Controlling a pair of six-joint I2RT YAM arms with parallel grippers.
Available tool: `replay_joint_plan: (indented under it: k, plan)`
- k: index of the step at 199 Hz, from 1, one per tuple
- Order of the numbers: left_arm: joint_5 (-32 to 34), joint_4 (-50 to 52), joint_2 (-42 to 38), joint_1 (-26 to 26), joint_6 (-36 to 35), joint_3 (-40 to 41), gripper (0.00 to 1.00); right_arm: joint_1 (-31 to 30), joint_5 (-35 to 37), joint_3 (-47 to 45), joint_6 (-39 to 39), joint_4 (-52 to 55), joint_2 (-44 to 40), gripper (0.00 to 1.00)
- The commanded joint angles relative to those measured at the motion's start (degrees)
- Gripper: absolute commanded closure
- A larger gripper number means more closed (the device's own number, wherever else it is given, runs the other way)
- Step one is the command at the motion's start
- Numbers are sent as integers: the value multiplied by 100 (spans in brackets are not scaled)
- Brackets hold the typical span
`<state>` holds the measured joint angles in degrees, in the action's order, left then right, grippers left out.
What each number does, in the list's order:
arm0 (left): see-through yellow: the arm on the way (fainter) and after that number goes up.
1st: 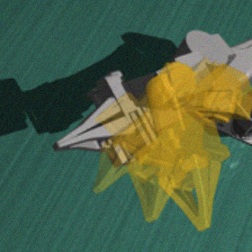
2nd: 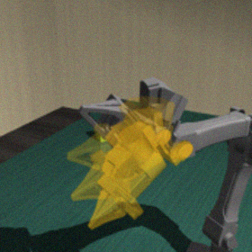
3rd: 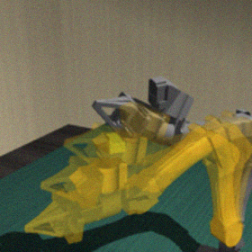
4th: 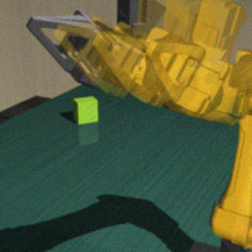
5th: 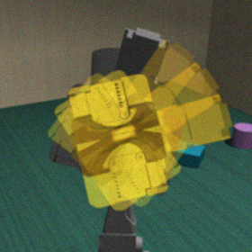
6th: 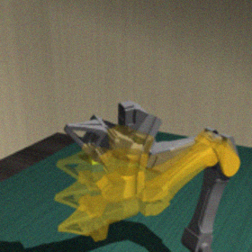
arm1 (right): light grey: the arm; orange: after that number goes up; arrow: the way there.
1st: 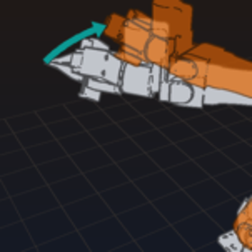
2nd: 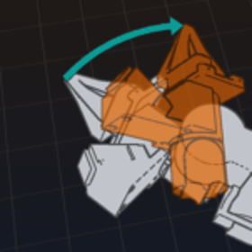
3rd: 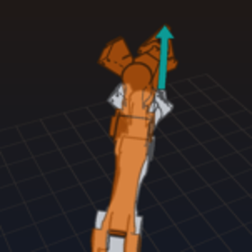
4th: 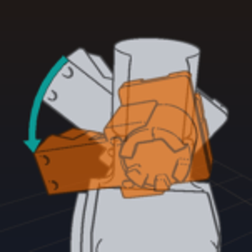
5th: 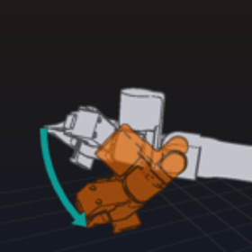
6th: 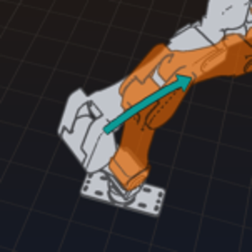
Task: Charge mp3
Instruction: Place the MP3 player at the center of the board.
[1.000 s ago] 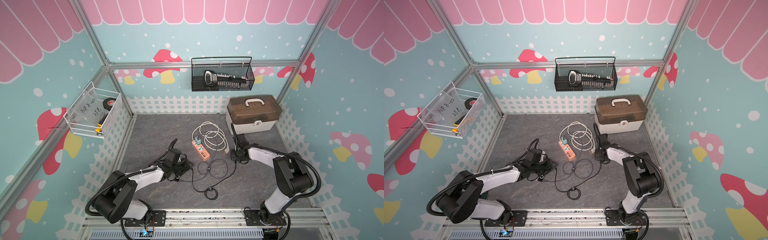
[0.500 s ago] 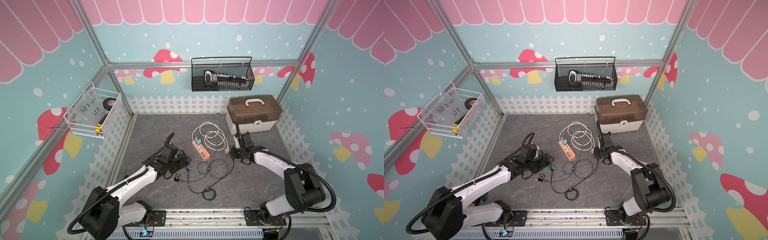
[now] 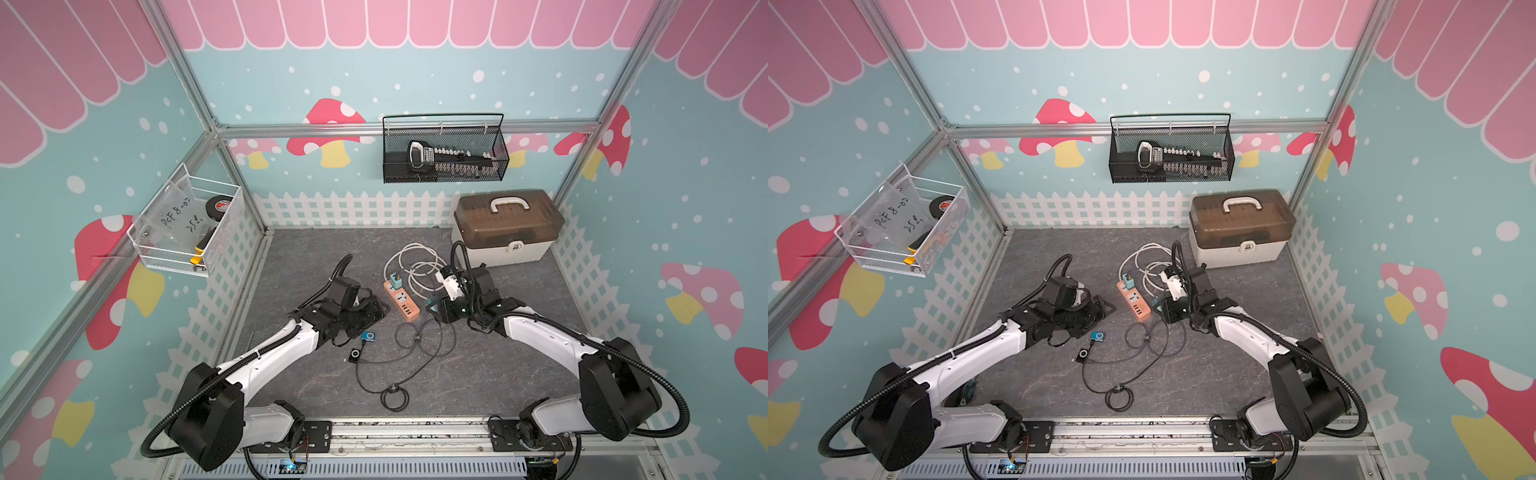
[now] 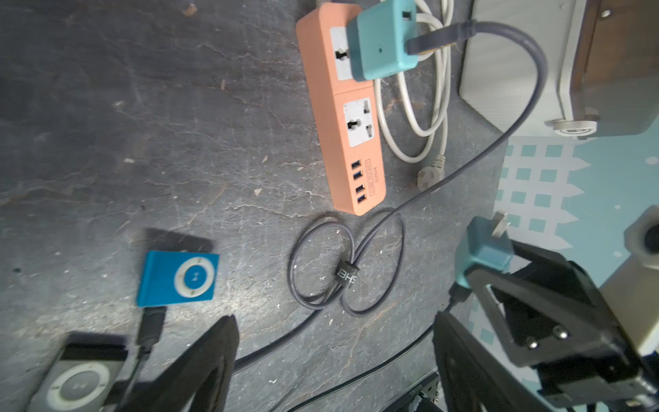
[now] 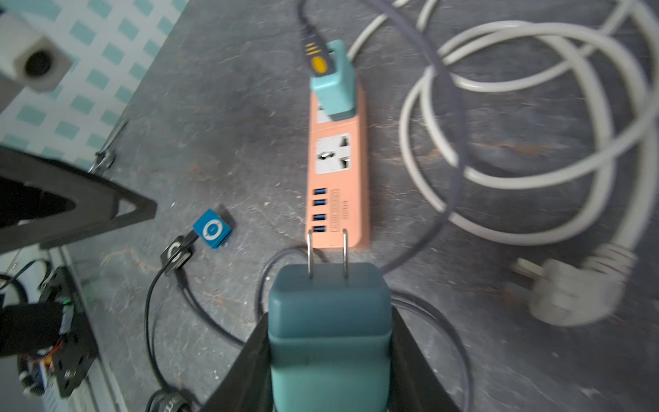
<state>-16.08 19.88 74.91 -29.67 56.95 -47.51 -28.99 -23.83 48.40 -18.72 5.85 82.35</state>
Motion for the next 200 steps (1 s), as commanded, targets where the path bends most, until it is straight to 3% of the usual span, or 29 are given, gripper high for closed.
replay_joint_plan:
  k: [1, 98, 158, 200]
  plan:
    - [-207, 60, 131, -98, 174, -312, 15, -243, -514, 255, 569, -40, 153, 100]
    - [-104, 98, 586, -601, 295, -575, 19, -787, -667, 764, 989, 345, 696, 100]
    - [-141, -230, 687, -623, 515, -491, 21, -944, -803, 943, 1071, 419, 958, 100]
    - [-160, -484, 779, -625, 717, -405, 32, -1030, -768, 970, 1031, 380, 960, 100]
